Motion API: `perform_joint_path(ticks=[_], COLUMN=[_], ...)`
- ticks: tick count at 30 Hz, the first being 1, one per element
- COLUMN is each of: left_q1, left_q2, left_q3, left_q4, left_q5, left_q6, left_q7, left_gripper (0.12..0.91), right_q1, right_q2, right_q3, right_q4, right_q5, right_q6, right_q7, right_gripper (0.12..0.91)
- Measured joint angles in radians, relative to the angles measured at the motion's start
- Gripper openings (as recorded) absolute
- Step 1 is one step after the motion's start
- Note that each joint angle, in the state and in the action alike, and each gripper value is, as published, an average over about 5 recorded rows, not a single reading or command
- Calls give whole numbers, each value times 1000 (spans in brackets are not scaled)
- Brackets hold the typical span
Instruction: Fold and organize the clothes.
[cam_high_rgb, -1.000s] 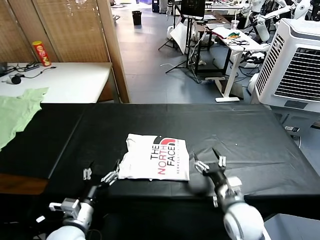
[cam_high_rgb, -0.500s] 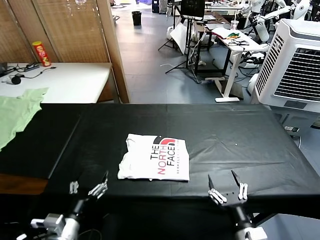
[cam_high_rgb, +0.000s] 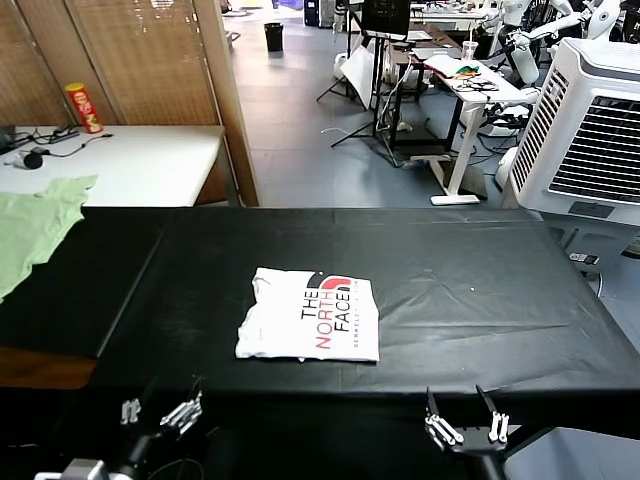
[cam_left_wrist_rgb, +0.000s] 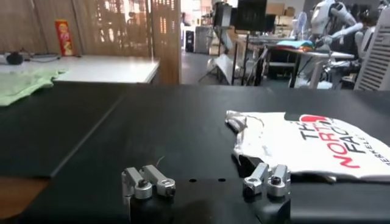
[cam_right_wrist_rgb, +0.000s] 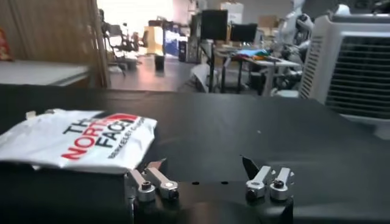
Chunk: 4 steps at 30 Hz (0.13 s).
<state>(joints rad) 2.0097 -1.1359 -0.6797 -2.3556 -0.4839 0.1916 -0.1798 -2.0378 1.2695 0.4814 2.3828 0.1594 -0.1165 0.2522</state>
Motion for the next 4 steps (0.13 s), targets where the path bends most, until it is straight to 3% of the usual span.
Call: perform_joint_path(ticks=[4], left_q1=[3], left_q2=[5], left_q3=[-6], left_q4=[-6], left_q5=[-15], left_q6=[14], left_q7=[-3], left_gripper=[798], right_q1=[-7], right_q2=[0], right_q3=[0], right_q4=[4], right_q5=[-1], right_q6=[-2], right_q7=[-1], right_gripper=[798])
